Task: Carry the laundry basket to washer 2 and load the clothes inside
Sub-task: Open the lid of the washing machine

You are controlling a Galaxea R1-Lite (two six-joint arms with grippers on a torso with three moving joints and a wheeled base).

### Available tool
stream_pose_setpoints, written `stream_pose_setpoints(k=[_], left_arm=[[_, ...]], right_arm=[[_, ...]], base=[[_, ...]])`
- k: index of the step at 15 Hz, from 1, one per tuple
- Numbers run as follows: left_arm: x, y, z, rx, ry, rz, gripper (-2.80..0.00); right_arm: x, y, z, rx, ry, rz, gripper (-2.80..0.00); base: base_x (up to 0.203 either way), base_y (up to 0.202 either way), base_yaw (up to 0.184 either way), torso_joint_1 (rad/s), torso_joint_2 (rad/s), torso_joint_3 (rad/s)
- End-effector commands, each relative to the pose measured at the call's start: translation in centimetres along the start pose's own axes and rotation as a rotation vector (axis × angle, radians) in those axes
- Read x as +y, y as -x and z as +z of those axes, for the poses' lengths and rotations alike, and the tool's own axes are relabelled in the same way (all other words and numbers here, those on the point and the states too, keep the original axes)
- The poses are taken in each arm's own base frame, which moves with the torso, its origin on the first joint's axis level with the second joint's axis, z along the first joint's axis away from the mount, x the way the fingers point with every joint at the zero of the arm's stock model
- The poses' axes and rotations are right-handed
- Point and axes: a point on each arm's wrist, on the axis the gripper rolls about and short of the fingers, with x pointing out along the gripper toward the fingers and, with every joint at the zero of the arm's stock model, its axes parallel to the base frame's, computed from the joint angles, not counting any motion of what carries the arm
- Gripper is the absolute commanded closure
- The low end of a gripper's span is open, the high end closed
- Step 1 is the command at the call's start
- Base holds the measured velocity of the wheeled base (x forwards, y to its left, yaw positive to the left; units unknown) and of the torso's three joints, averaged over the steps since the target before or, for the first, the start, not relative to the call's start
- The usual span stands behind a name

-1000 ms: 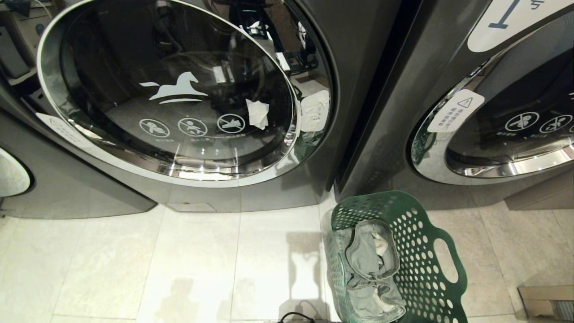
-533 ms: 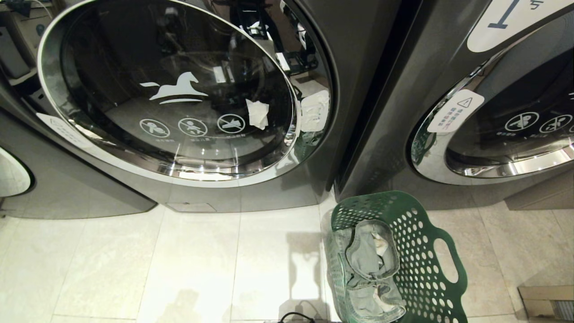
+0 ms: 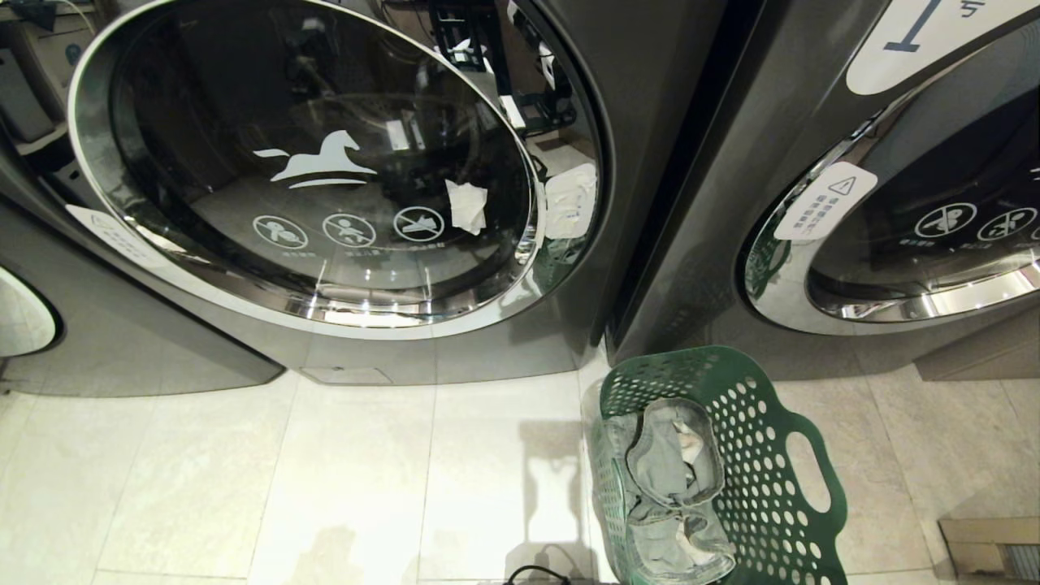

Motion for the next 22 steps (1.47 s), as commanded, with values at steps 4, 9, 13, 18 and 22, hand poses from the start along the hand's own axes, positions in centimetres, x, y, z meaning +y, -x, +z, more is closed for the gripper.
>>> stream_pose_setpoints(k=[4,9,13,18,22], left_arm=[[0.03,-0.03,0.01,0.000,0.005,0.014,0.00],[0.04,-0.13,0.06,-0.021,-0.021,0.017,0.00],[0.04,-0.14,0.03,-0.021,-0.018,0.017,0.00],[0.03,-0.15,-0.01,-0.020,-0.020,0.016,0.00],[0.05,-0.11,0.06,-0.020,-0.005,0.018,0.00]], right_arm=[[-0.03,-0.12,-0.01,-0.012,0.005,-0.015,0.00],[0.07,-0.29,-0.06,-0.041,-0.007,0.029,0.00],[-0.11,-0.32,-0.06,-0.045,-0.141,-0.045,0.00],[-0.11,-0.32,-0.04,-0.047,-0.149,-0.045,0.00],[-0.11,-0.32,-0.04,-0.047,-0.149,-0.046,0.00]], base=[[0.000,0.000,0.000,0.000,0.00,0.000],[0.000,0.000,0.000,0.000,0.00,0.000],[0.000,0.000,0.000,0.000,0.00,0.000],[0.000,0.000,0.000,0.000,0.00,0.000],[0.000,0.000,0.000,0.000,0.00,0.000]])
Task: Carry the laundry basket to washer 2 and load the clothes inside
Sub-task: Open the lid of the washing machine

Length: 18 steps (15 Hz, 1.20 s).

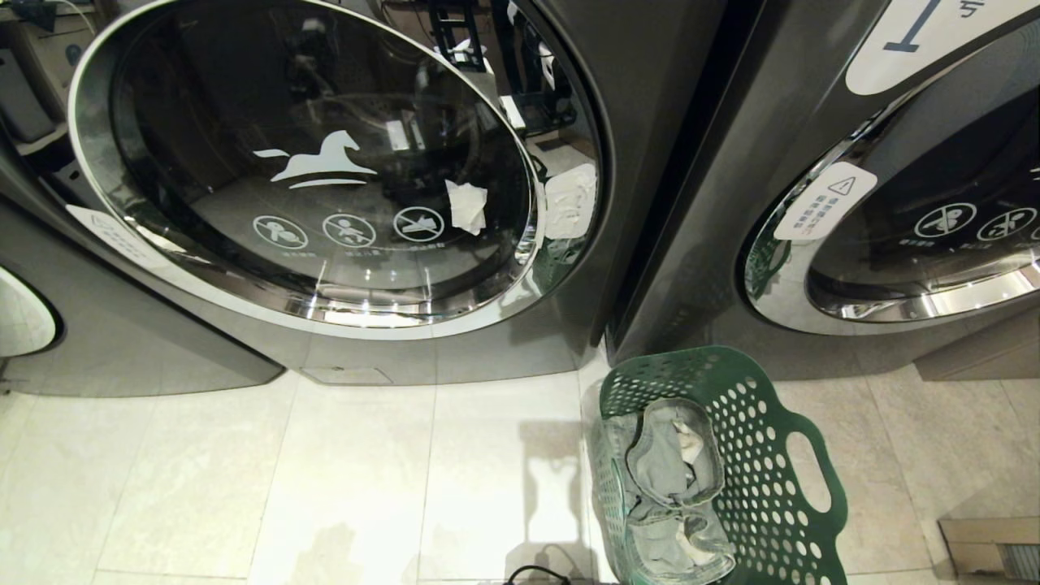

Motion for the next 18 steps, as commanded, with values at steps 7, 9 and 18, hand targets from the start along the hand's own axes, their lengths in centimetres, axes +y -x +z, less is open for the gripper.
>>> stream_pose_setpoints(k=[7,9,18], left_arm=[[0.04,0.00,0.06,0.002,0.047,0.012,0.00],[0.08,0.01,0.12,0.000,0.091,0.020,0.00],[-0.15,-0.28,-0.69,0.023,0.199,0.004,0.00]], right_arm=[[0.00,-0.02,-0.02,0.003,0.000,-0.001,0.00],[0.00,-0.01,0.01,0.002,0.000,-0.001,0.00],[0.00,-0.01,0.02,0.001,-0.002,-0.001,0.00]], base=[[0.000,0.000,0.000,0.000,0.00,0.000],[0.000,0.000,0.000,0.000,0.00,0.000],[0.000,0.000,0.000,0.000,0.00,0.000]])
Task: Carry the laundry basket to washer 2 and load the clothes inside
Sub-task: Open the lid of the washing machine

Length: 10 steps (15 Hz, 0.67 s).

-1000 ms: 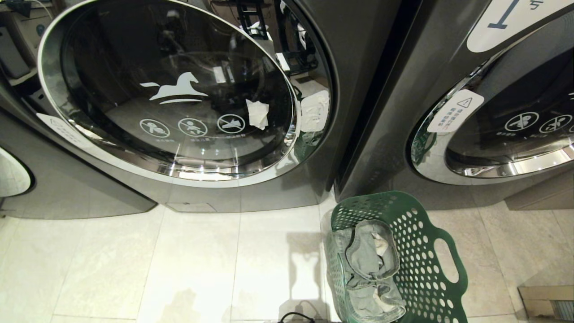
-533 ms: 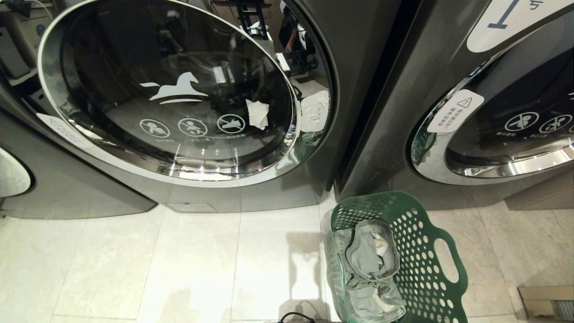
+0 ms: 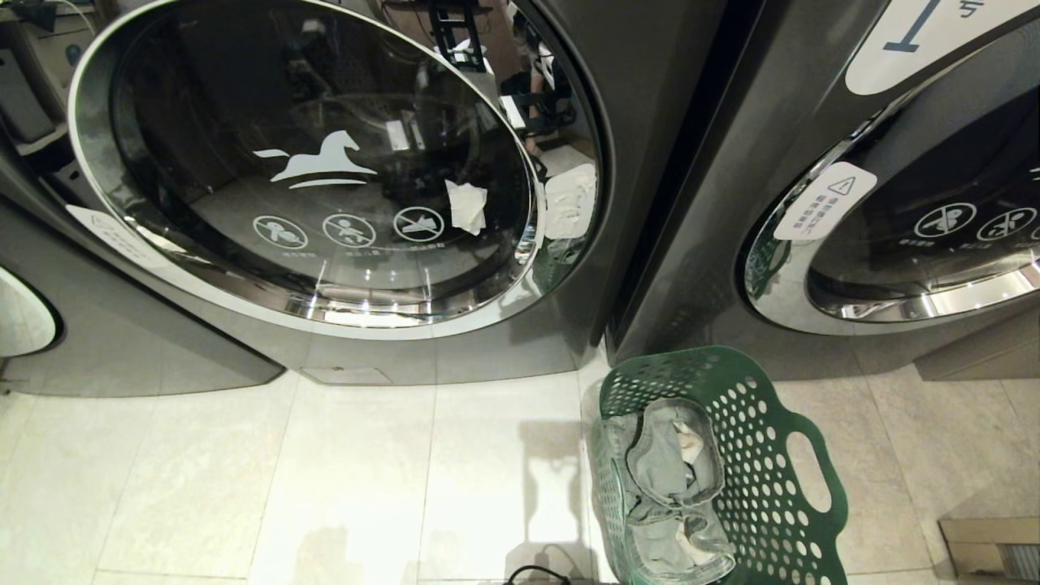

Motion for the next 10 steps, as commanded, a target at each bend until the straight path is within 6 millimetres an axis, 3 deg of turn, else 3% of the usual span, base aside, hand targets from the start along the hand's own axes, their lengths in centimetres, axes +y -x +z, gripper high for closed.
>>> stream_pose_setpoints(k=[1,10], left_arm=[[0.00,-0.01,0.02,0.002,-0.001,-0.001,0.00],[0.02,0.00,0.05,0.000,0.042,0.011,0.00]], right_arm=[[0.00,-0.01,0.01,0.001,0.000,0.001,0.00],[0.00,-0.01,0.01,0.001,0.000,0.001,0.00]], base=[[0.000,0.000,0.000,0.000,0.00,0.000],[0.000,0.000,0.000,0.000,0.00,0.000]])
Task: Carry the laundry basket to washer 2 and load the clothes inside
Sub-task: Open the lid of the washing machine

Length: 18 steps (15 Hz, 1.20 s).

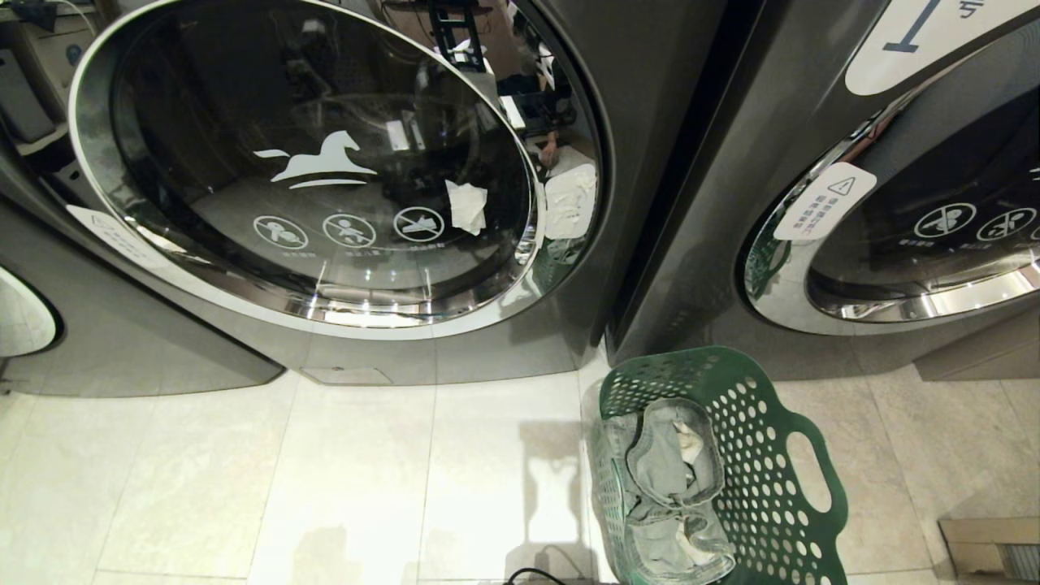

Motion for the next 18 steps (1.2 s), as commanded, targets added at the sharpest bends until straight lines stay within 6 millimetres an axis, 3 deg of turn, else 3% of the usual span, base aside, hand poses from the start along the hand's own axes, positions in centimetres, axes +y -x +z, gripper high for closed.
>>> stream_pose_setpoints(k=[1,18], left_arm=[[0.00,-0.01,0.00,0.002,0.001,0.001,0.00],[0.00,-0.02,-0.04,0.004,0.006,0.000,0.00]], right_arm=[[0.00,-0.01,0.01,0.001,0.000,-0.001,0.00],[0.00,-0.15,0.06,-0.032,-0.006,0.002,0.00]], base=[[0.000,0.000,0.000,0.000,0.00,0.000],[0.000,0.000,0.000,0.000,0.00,0.000]])
